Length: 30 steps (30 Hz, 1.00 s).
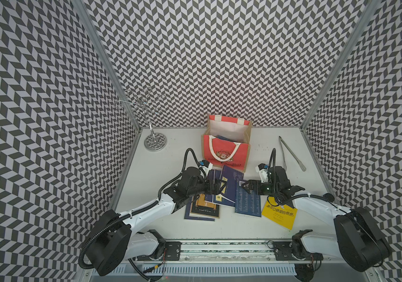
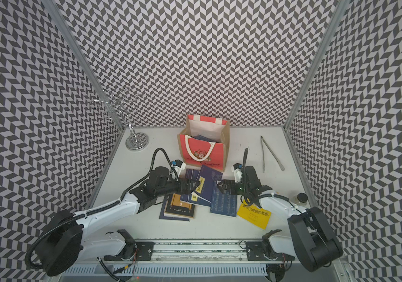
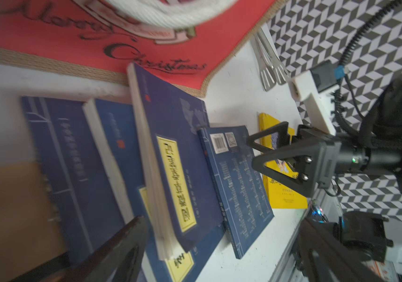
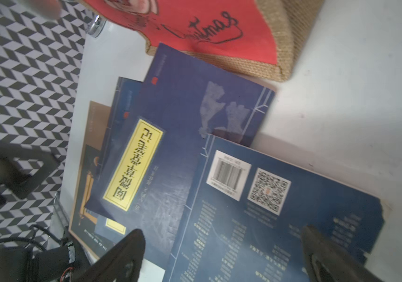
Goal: Put the books into the canvas bag
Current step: Place the book in the canvas bag, then pick up the book from the center of the board.
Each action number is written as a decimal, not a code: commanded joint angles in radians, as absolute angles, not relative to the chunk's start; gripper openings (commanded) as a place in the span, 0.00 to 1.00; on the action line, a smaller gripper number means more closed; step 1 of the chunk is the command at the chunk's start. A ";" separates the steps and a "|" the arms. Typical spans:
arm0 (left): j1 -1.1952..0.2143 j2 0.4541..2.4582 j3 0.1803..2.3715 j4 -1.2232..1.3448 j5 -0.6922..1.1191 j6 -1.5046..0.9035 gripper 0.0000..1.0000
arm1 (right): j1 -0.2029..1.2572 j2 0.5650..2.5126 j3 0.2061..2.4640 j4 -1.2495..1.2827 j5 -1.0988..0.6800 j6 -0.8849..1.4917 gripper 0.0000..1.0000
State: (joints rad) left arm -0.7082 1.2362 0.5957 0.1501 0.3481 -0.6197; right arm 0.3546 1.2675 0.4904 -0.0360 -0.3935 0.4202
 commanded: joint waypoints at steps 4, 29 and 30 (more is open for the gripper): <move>-0.789 1.275 0.602 0.275 0.482 -0.619 0.95 | 0.332 1.243 0.455 -0.035 -0.197 0.498 1.00; -0.804 1.495 0.605 0.111 0.399 -0.743 0.95 | 0.428 1.347 0.332 0.250 -0.503 0.483 0.99; -0.804 1.482 0.589 0.107 0.400 -0.753 0.94 | 0.432 1.344 0.323 0.255 -0.503 0.489 0.99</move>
